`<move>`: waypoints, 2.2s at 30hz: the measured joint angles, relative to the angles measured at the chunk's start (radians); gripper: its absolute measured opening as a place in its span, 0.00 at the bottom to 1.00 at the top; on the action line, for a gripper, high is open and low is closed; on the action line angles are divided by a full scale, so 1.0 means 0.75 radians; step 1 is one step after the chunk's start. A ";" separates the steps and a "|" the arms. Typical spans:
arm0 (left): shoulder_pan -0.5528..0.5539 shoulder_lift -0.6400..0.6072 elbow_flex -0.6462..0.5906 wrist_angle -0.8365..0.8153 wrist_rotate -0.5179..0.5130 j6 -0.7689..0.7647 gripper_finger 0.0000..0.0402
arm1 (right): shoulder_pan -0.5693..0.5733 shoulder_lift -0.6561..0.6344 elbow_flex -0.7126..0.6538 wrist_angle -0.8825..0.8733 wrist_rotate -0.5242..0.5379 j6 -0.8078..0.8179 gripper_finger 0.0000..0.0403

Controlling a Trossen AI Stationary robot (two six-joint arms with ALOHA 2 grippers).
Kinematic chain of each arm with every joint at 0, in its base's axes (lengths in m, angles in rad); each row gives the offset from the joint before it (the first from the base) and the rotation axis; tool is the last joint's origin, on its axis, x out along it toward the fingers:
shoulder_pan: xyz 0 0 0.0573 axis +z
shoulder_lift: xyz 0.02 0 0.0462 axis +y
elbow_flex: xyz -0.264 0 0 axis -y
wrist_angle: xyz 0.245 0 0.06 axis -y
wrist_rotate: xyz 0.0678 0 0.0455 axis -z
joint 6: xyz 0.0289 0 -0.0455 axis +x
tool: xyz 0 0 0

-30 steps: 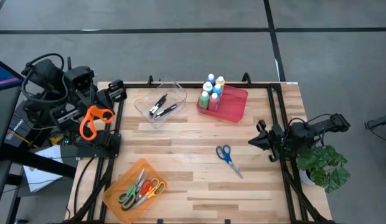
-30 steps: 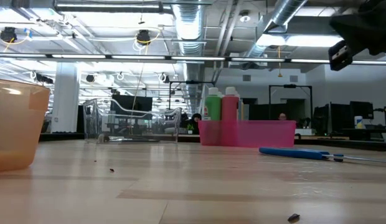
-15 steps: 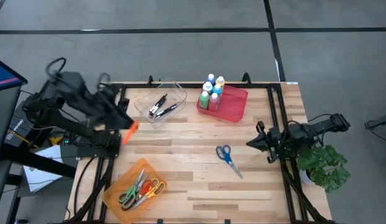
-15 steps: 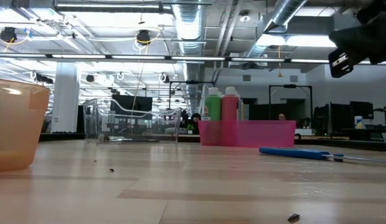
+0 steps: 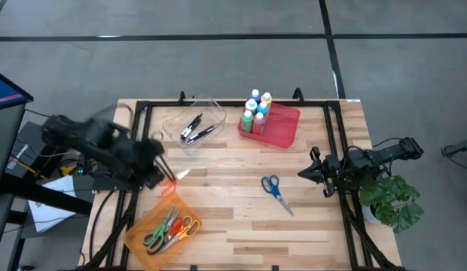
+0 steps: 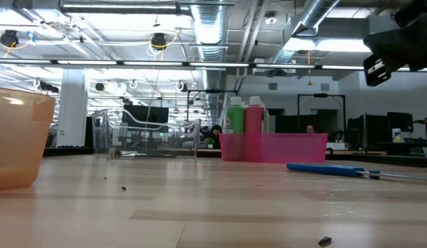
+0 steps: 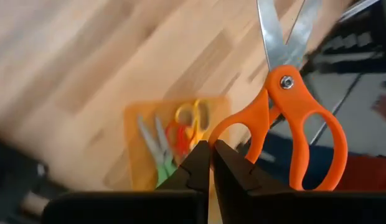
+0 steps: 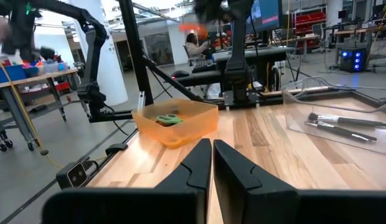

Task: Pick & Place Paint Supplies
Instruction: Put the orange scissors into the orange bin, then put the blue scissors into the orange bin

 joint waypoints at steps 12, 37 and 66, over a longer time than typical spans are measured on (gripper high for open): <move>-0.536 0.195 -0.584 0.628 0.001 -0.814 0.01 | 0.000 0.000 -0.001 0.000 0.001 0.000 0.04; -0.737 0.636 -0.638 0.736 0.006 -1.118 0.04 | 0.000 0.000 -0.002 0.000 0.001 0.000 0.04; -0.149 0.040 -0.561 1.243 -0.598 -0.098 0.10 | 0.001 0.000 -0.002 0.000 0.001 0.000 0.04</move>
